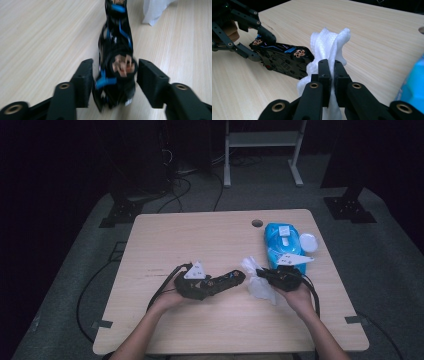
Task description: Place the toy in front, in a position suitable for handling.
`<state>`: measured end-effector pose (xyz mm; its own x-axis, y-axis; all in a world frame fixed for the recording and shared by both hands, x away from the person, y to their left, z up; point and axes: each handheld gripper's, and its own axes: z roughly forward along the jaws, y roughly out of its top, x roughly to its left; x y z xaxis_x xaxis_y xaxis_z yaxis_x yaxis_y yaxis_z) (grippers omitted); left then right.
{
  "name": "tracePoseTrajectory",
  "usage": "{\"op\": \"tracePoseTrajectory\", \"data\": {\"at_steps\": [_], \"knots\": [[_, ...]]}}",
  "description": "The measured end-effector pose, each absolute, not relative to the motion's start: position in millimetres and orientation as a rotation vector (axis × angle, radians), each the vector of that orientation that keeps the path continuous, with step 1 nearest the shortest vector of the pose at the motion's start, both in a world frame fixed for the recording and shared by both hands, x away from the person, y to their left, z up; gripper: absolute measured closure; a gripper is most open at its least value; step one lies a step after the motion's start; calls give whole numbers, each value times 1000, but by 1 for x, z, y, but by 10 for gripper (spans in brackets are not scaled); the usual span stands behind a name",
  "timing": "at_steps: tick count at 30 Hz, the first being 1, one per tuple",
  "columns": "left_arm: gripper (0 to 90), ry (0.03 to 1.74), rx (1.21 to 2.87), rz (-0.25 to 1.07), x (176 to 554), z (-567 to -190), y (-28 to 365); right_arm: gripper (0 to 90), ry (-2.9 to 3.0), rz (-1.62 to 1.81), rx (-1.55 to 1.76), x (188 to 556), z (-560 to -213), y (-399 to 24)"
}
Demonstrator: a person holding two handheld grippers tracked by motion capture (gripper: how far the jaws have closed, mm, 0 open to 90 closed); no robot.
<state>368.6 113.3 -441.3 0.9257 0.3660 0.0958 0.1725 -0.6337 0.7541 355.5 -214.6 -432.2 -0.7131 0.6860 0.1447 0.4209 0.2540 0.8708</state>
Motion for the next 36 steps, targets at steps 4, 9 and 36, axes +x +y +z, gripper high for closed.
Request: {"op": "tracePoseTrajectory", "data": {"at_steps": [4,9,36], "knots": [[404,396,2303,309,375,-436,96,862,2268,1471,1057,357,-438,-217],[405,410,2391,310,382,-434,75,861,2285,1500,1071,361,-445,-210],[493,423,2484,201,387,-434,87,860,2333,1553,1007,359,-446,-180]]}}
